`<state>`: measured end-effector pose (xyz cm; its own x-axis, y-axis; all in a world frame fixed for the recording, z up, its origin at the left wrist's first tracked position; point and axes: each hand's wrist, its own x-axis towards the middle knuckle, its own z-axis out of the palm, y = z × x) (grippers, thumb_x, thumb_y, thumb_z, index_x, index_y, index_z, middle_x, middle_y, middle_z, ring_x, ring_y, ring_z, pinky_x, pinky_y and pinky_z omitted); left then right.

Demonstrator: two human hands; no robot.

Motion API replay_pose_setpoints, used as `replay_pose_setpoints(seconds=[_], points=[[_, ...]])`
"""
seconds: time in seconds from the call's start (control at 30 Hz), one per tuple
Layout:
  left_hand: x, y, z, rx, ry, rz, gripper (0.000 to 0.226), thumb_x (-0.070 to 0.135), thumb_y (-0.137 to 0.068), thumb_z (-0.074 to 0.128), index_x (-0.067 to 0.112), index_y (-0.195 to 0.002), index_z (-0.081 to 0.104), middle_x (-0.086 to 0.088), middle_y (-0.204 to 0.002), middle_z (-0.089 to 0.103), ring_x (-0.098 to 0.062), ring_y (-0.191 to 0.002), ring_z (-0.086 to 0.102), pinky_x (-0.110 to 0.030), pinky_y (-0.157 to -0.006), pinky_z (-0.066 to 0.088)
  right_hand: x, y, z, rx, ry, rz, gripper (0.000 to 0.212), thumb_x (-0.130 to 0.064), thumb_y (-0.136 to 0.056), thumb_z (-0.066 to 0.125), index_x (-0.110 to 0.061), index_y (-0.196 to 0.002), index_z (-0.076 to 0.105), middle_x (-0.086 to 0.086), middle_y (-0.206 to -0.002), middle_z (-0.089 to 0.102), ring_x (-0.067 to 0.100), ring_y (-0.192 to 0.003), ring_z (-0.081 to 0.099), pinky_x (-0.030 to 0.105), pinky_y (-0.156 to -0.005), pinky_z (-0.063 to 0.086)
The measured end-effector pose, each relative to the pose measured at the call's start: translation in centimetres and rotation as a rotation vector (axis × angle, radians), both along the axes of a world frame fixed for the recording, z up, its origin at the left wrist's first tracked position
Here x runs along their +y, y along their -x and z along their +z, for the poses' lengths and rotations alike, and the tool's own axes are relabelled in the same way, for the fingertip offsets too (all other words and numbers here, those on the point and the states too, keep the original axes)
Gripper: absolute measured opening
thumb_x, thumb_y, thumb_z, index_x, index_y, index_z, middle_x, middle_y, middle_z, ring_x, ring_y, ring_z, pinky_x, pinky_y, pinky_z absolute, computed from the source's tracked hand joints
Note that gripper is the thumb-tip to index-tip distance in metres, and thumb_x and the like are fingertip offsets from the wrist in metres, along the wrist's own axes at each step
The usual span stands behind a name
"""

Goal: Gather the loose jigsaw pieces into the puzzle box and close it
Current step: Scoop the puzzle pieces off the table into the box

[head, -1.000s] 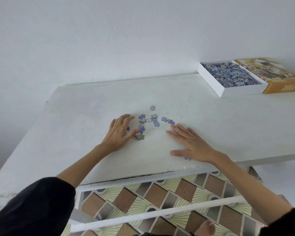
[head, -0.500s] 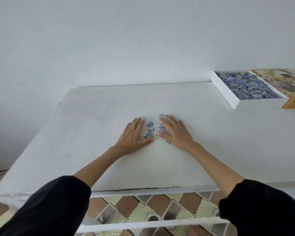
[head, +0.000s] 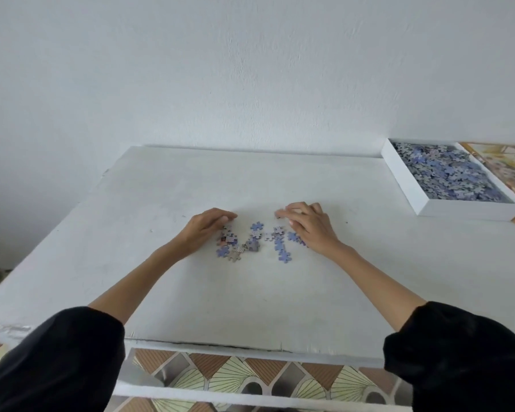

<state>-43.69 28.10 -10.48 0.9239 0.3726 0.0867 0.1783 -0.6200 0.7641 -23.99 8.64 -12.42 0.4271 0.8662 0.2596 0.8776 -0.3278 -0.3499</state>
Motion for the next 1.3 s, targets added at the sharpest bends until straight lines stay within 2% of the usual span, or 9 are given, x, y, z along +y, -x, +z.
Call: replay_pose_setpoints(seconds=[0.2,0.4,0.53,0.63,0.8,0.97,1.13,1.23,1.3], points=[[1.1,-0.1,-0.1,0.021,0.042,0.006,0.031,0.013,-0.094,0.052,0.041,-0.097,0.063,0.039,-0.097,0.061,0.016,-0.101,0.053,-0.002,-0.089,0.036,0.4,-1.6,0.9,-0.004,-0.026,0.223,0.029,-0.016,-0.091,0.055,-0.026,-0.117,0.062,-0.011,-0.126,0.057,0.009,-0.095,0.041,0.024,-0.076,0.039],[1.4,0.3,0.6,0.067,-0.031,-0.121,0.047,0.009,-0.087,0.061,0.054,-0.102,0.062,0.018,-0.118,0.062,0.011,-0.121,0.044,-0.009,-0.099,0.034,0.9,-1.8,1.7,0.172,-0.067,0.169,0.016,-0.022,-0.076,0.072,-0.019,-0.09,0.066,-0.004,-0.09,0.062,0.01,-0.086,0.047,0.025,-0.071,0.039],[1.5,0.4,0.3,0.016,-0.062,-0.104,0.048,0.003,-0.081,0.068,0.049,-0.095,0.066,0.017,-0.11,0.066,0.004,-0.119,0.05,-0.012,-0.099,0.036,0.8,-1.7,2.9,0.59,-0.138,0.046,0.025,-0.001,-0.075,0.071,-0.017,-0.092,0.064,-0.002,-0.073,0.051,0.011,-0.068,0.051,0.015,-0.066,0.047],[1.2,0.5,0.5,-0.05,-0.077,-0.056,0.045,0.005,-0.075,0.074,0.048,-0.087,0.068,0.011,-0.099,0.071,-0.002,-0.101,0.062,-0.015,-0.093,0.043,0.0,-1.1,3.5,1.004,-0.264,-0.026,0.018,0.003,-0.081,0.064,-0.014,-0.085,0.068,0.001,-0.069,0.045,0.012,-0.064,0.051,0.02,-0.063,0.053],[1.5,0.8,1.3,-0.095,-0.09,-0.056,0.037,0.003,-0.075,0.074,0.04,-0.078,0.069,0.006,-0.087,0.067,-0.007,-0.076,0.065,-0.019,-0.07,0.053,-0.8,0.2,4.5,1.569,-0.372,-0.15,0.014,0.005,-0.086,0.054,-0.007,-0.087,0.06,0.005,-0.077,0.069,0.01,-0.064,0.067,0.019,-0.056,0.053],[1.3,0.6,2.3,-0.043,0.273,0.063,0.014,0.003,-0.089,0.058,0.015,-0.083,0.062,0.003,-0.079,0.069,-0.011,-0.077,0.067,-0.021,-0.063,0.051,-0.5,1.0,4.9,1.918,-0.498,-0.249,0.022,0.006,-0.088,0.041,-0.008,-0.092,0.058,0.007,-0.069,0.06,0.013,-0.057,0.06,0.021,-0.051,0.053],[1.0,0.7,3.3,0.019,0.726,0.051,0.015,0.005,-0.095,0.045,0.01,-0.092,0.059,0.002,-0.078,0.063,-0.01,-0.072,0.063,-0.017,-0.059,0.048,-0.4,1.7,4.9,1.767,-0.398,-0.284,0.029,-0.003,-0.084,0.028,-0.01,-0.088,0.056,-0.004,-0.047,0.037,0.007,-0.035,0.027,0.015,-0.035,0.025],[0.7,0.7,3.0,0.036,0.715,0.108,0.025,0.0,-0.093,0.035,0.008,-0.08,0.055,0.0,-0.074,0.056,-0.009,-0.061,0.055,-0.017,-0.051,0.041,-1.6,2.4,4.5,1.036,-0.102,-0.202,0.026,-0.009,-0.091,0.039,-0.018,-0.086,0.063,-0.007,-0.051,0.039,0.008,-0.04,0.032,0.019,-0.04,0.026],[0.8,0.7,2.8,0.026,0.705,0.146,0.022,0.006,-0.088,0.034,0.009,-0.073,0.05,0.0,-0.069,0.049,-0.009,-0.054,0.049,-0.017,-0.047,0.035,-2.5,2.6,3.8,0.498,0.029,-0.167,0.005,-0.026,-0.085,0.061,-0.031,-0.085,0.063,-0.008,-0.063,0.049,0.008,-0.054,0.046,0.023,-0.053,0.035]])
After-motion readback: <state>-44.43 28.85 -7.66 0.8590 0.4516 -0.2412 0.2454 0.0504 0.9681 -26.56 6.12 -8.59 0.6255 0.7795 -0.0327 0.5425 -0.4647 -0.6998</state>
